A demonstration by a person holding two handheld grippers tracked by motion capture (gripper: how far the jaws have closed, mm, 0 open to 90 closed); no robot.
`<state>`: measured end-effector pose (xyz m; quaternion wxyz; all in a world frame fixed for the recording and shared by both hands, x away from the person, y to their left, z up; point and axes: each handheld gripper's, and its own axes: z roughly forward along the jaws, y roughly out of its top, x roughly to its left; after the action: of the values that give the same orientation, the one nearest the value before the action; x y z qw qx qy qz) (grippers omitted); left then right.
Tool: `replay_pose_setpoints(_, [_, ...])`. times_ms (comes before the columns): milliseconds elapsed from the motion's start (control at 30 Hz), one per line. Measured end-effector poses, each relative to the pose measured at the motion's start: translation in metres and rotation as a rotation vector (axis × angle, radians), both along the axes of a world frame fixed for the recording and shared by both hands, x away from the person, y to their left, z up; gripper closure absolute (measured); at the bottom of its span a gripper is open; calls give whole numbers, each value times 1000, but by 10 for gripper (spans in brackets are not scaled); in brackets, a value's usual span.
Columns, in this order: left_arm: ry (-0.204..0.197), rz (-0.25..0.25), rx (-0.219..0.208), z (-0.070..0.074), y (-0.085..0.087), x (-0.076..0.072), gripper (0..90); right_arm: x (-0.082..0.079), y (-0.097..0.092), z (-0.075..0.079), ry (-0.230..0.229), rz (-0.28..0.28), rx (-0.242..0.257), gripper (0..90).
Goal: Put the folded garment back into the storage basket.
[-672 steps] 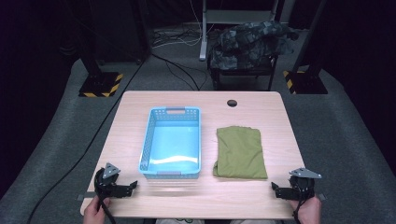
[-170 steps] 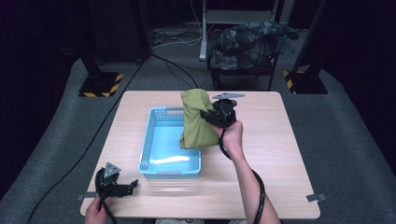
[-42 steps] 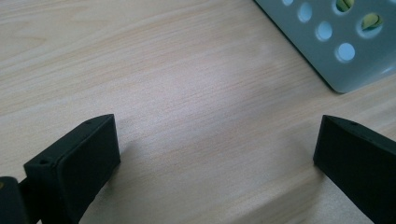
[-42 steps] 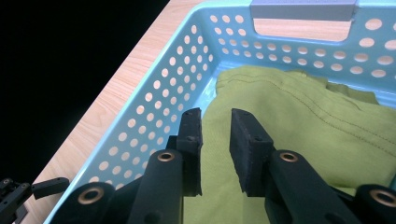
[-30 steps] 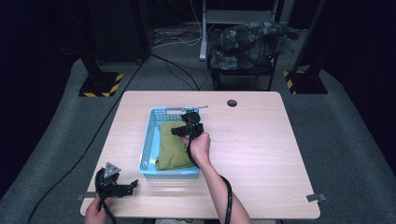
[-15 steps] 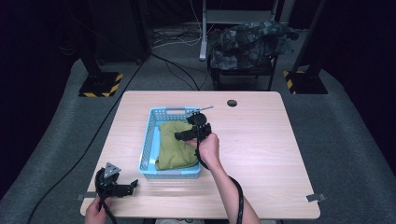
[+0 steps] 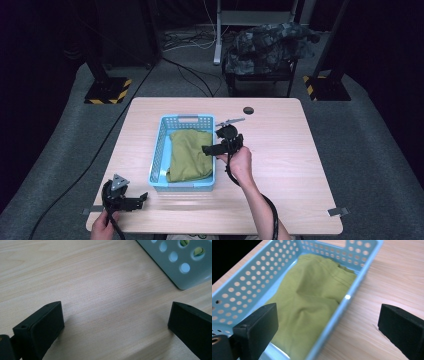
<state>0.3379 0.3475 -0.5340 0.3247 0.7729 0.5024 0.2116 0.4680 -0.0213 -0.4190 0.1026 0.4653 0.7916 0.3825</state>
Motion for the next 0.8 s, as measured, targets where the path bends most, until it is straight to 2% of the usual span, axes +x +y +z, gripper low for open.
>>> replay_pose_setpoints(433, [0, 0, 0, 0, 0, 0, 0, -21, -56, -7, -35, -69, -17, 20])
replay_pose_setpoints(800, [0, 0, 0, 0, 0, 0, 0, -44, -107, -29, -55, -134, -68, 20])
